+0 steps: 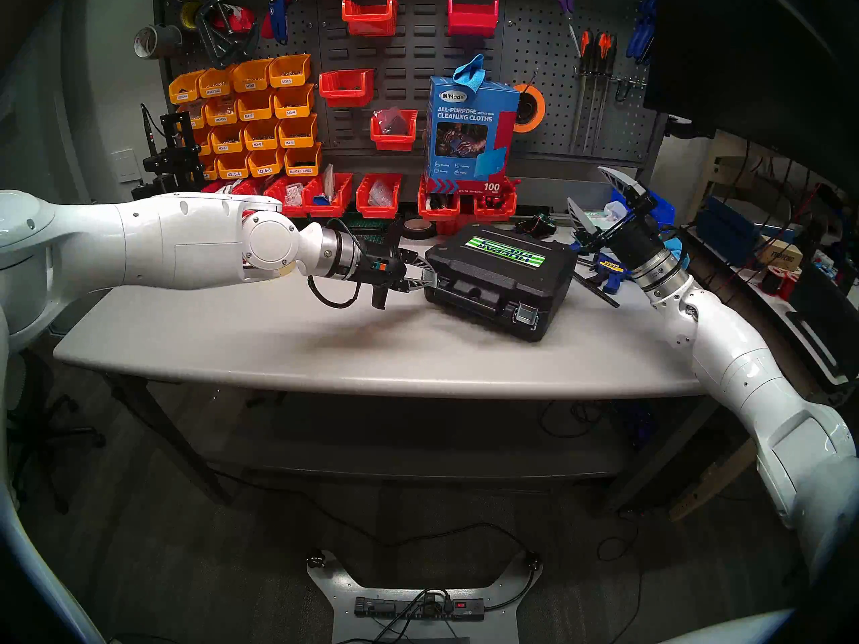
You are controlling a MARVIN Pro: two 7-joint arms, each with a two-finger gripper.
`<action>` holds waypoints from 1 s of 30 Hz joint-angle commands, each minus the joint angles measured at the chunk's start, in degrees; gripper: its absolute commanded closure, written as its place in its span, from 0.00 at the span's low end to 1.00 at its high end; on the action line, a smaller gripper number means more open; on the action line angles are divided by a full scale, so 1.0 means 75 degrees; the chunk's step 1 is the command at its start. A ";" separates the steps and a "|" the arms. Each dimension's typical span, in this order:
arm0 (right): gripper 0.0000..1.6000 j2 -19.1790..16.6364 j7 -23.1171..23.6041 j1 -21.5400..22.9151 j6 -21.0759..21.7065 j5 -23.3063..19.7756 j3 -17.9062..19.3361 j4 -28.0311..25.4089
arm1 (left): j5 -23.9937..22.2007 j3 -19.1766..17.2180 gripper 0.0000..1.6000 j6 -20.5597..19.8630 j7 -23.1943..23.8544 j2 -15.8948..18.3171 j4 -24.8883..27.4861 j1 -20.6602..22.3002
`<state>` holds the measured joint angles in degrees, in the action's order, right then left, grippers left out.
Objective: Open the tool box
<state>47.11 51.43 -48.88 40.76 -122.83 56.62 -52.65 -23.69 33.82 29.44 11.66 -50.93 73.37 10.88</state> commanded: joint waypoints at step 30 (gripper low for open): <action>0.00 0.0205 -0.0034 0.0396 0.0175 0.0076 -0.0134 0.0282 | -0.1589 -0.0064 0.07 0.0228 0.0661 0.1530 0.1587 0.0862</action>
<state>48.46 51.10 -48.02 41.62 -122.72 55.51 -50.03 -30.73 33.41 29.86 16.21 -45.12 80.83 12.81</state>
